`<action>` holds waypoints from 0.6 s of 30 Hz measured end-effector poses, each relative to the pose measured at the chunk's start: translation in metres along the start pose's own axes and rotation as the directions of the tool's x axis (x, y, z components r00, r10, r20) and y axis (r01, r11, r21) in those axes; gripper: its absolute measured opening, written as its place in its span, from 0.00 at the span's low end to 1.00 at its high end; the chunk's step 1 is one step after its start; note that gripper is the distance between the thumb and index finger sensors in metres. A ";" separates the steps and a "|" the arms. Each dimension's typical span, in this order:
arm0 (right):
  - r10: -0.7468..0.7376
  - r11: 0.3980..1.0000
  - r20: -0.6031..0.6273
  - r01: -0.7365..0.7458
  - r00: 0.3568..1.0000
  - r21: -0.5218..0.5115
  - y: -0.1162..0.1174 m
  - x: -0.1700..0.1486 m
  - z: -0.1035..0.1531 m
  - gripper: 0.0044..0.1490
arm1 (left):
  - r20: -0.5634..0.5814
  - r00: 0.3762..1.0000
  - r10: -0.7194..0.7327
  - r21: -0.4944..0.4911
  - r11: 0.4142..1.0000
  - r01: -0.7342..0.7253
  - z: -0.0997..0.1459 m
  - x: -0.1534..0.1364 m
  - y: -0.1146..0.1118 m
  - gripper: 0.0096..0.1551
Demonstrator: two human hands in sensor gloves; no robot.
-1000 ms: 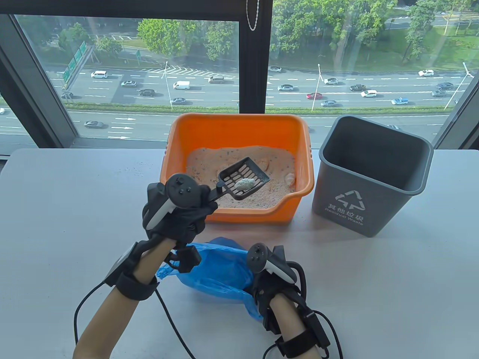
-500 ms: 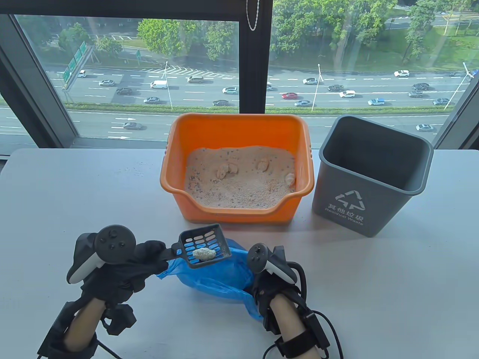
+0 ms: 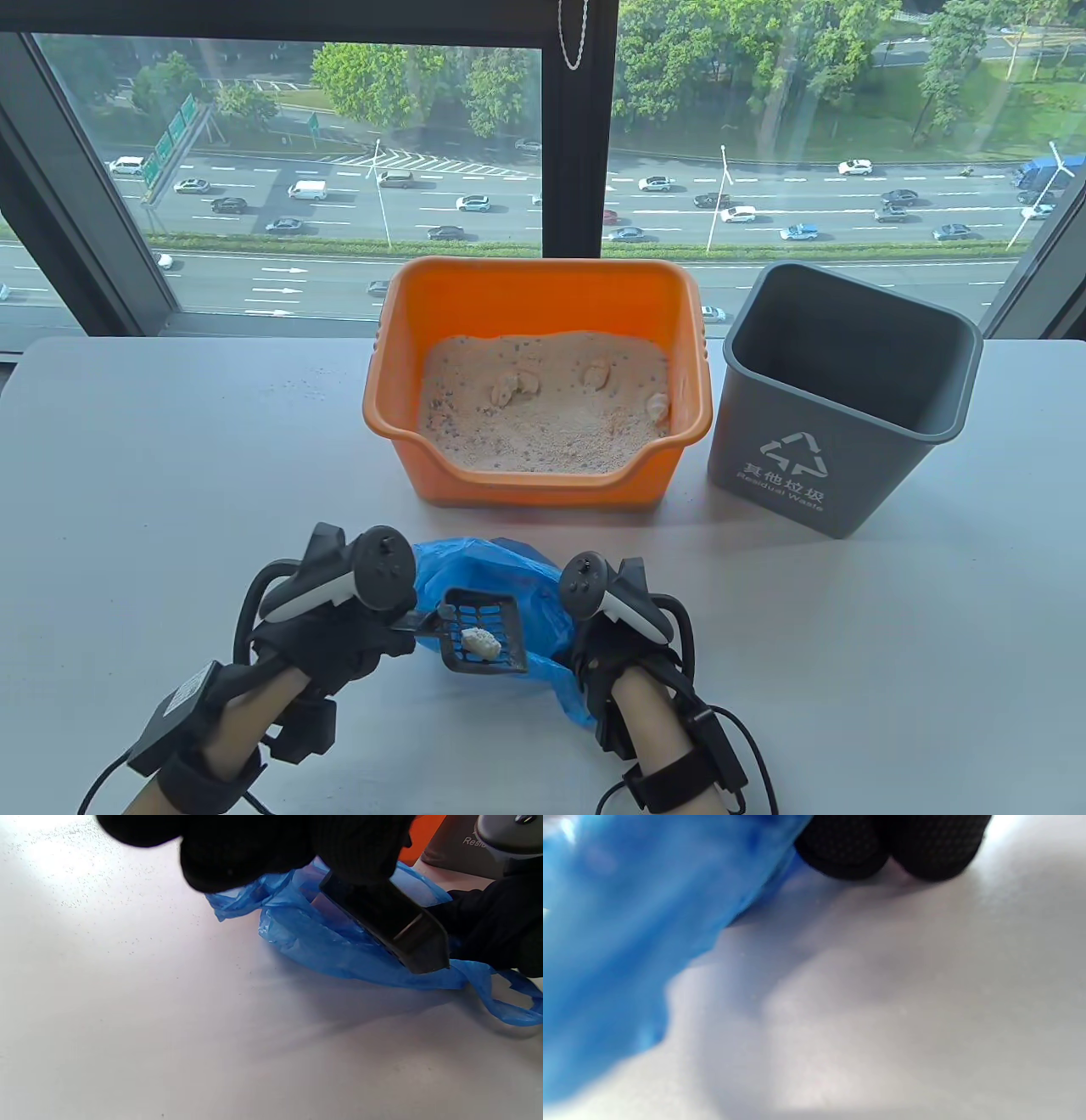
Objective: Scoop cat litter
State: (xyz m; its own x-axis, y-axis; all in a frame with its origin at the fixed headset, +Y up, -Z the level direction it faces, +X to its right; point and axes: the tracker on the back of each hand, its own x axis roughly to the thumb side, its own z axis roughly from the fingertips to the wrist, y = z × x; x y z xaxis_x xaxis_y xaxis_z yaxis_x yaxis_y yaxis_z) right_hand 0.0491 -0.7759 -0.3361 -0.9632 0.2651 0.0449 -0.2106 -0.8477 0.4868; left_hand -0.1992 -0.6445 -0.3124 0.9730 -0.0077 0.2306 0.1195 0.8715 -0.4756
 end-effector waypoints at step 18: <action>0.002 1.000 -0.004 -0.002 1.000 0.011 0.000 0.000 -0.001 0.55 | -0.021 0.989 0.149 0.090 0.985 -0.147 0.024 -0.024 0.022 0.33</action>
State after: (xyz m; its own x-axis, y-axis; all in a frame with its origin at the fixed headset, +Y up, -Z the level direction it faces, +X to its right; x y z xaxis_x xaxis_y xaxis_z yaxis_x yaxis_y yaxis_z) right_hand 0.0487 -0.7761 -0.3365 -0.9643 0.2615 0.0425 -0.2067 -0.8430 0.4967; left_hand -0.2249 -0.6129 -0.3080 0.9839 0.1121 0.1394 -0.0426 0.9038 -0.4258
